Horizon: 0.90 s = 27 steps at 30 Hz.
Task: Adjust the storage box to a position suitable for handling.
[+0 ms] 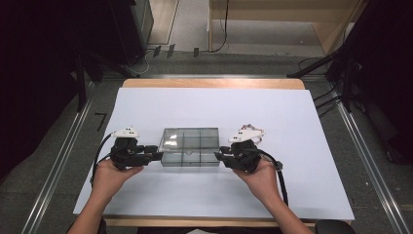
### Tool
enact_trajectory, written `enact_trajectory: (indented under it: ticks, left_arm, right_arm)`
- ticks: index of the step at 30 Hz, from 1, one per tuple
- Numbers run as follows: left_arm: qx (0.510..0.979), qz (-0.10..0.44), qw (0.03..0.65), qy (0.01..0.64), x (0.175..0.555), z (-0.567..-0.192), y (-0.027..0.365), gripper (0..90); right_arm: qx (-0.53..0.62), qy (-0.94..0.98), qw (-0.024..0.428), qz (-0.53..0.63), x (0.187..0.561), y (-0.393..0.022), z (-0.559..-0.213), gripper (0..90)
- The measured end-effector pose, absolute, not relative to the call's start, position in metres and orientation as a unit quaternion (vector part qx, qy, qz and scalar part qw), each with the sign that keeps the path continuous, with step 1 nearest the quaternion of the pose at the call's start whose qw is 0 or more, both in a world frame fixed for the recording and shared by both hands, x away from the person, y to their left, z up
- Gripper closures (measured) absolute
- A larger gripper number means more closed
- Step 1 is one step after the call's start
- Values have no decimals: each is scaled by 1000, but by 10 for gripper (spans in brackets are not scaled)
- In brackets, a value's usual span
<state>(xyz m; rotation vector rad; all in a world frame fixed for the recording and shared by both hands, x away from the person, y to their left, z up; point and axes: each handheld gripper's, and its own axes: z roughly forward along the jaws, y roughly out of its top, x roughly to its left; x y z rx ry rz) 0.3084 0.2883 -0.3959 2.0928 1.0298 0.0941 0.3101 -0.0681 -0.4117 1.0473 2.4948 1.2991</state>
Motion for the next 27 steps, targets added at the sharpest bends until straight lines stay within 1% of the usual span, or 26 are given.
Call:
enact_trajectory:
  ticks: [9,13,27]
  left_arm:
    - [817,40,402,412,311,-393,287,531]
    - [814,46,406,412,312,-391,287,535]
    - [815,50,410,406,317,-388,284,520]
  right_arm:
    - [348,827,71,436,313,-67,-409,654]
    - [349,823,76,441,315,-68,-407,634]
    - [342,820,85,451,320,-68,-401,632]
